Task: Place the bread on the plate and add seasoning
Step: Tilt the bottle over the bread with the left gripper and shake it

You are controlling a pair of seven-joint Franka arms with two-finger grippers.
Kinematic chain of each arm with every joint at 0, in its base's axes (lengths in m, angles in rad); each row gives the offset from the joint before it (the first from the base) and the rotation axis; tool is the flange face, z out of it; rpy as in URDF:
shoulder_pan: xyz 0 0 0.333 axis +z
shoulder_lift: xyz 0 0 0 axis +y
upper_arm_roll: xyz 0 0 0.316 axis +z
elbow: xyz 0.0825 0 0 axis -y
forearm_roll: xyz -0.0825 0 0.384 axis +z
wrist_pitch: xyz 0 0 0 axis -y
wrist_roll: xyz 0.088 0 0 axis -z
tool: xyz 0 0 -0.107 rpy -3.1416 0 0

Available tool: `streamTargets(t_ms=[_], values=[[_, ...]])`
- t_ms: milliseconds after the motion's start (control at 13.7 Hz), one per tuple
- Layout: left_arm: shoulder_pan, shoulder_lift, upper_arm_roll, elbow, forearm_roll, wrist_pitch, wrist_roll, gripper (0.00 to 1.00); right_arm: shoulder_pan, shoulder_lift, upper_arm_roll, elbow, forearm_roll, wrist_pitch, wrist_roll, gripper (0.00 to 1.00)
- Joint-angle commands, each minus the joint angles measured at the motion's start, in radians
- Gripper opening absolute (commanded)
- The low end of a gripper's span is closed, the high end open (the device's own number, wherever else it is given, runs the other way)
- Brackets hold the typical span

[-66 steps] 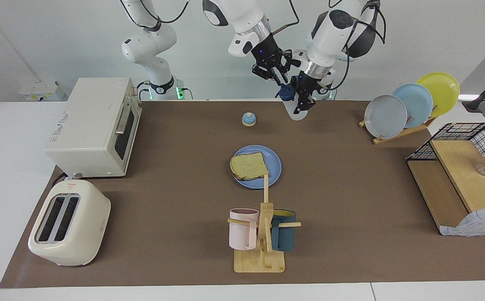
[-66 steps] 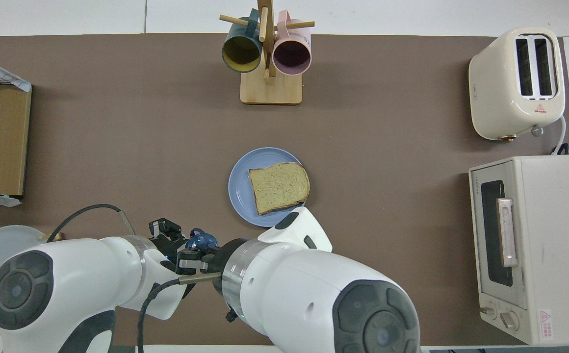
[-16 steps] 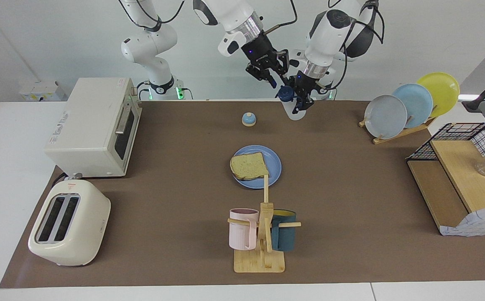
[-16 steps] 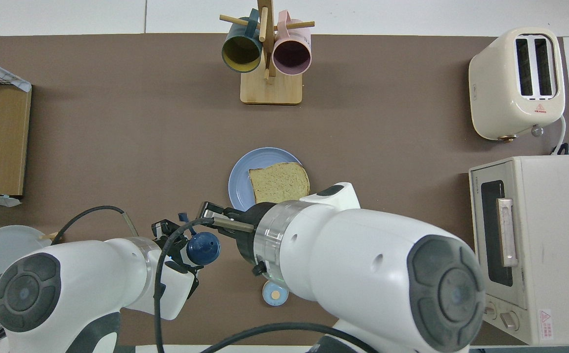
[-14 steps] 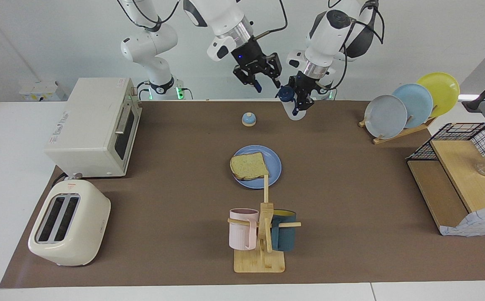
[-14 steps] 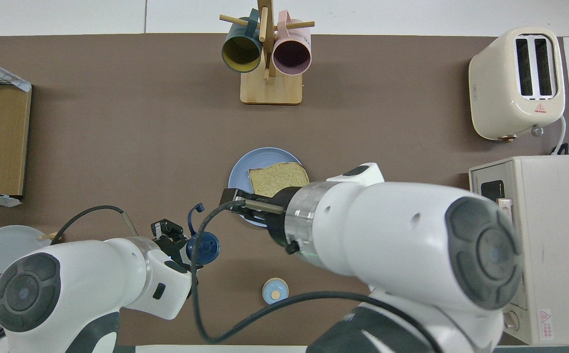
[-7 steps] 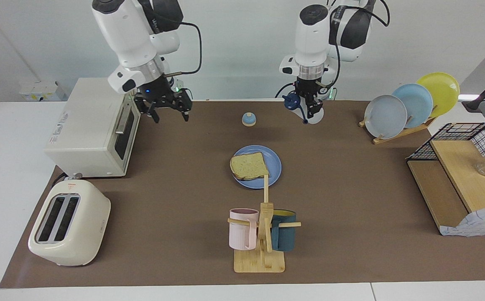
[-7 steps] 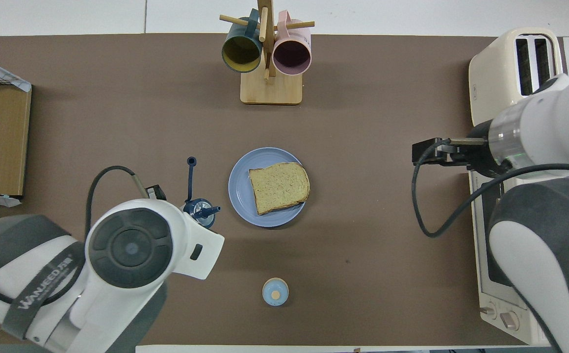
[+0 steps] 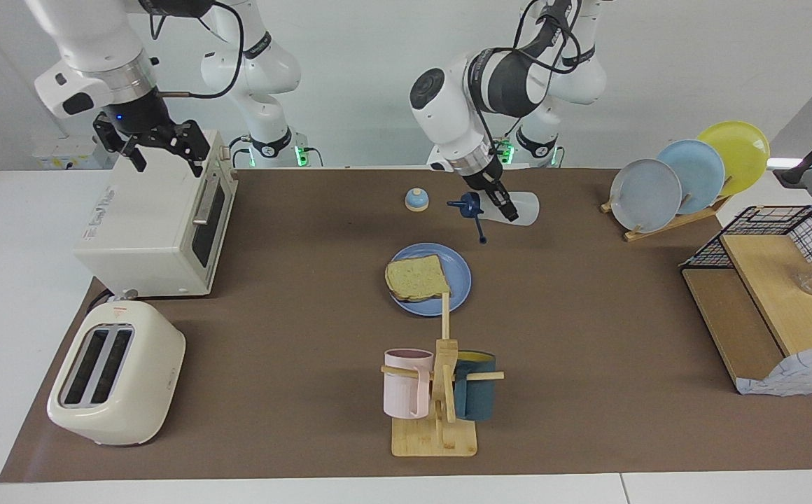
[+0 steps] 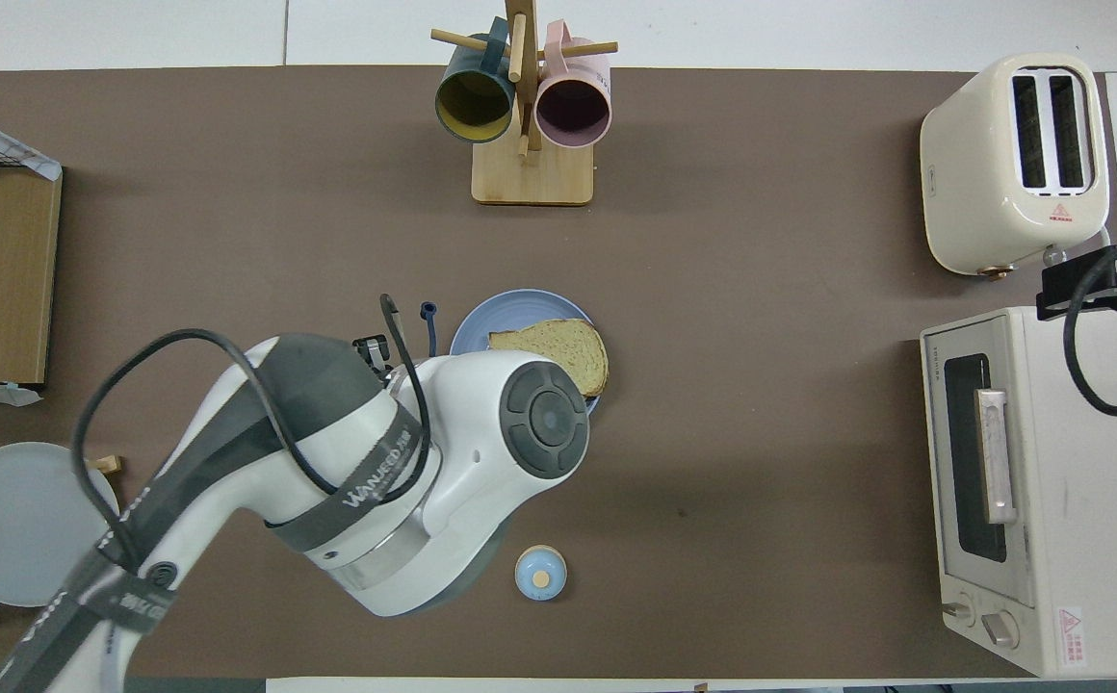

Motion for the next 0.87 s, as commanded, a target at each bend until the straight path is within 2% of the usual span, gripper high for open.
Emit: streamTargets(t_ms=[0,146,364,582,655,728,801], values=[[-0.078,0.172,0.004,0.11,0.129,-0.128,-0.024,0.0,-0.014,0.012,0.017,-0.006,-0.02,0.011,-0.009,1.0],[-0.116,0.272,0.006,0.162,0.211,-0.167,-0.027,0.0,-0.022,0.016,0.003,-0.004,-0.014,0.018,-0.013,1.0],[-0.141,0.274,0.003,0.144,0.381,-0.179,-0.025,0.0,-0.016,0.007,0.003,-0.022,-0.01,0.004,-0.018,1.0],[-0.174,0.295,0.004,0.129,0.481,-0.205,-0.025,0.0,-0.007,0.001,0.004,-0.027,-0.01,-0.006,-0.019,1.0],[-0.21,0.403,0.007,0.148,0.54,-0.263,-0.025,0.0,-0.013,0.003,0.004,-0.027,-0.01,-0.005,-0.019,1.0],[-0.22,0.46,0.01,0.203,0.571,-0.296,-0.025,0.0,-0.013,0.003,0.004,-0.027,-0.01,-0.007,-0.019,1.0],[-0.221,0.476,0.01,0.223,0.594,-0.308,-0.025,0.0,-0.013,0.001,0.004,-0.029,-0.01,-0.013,-0.019,1.0]])
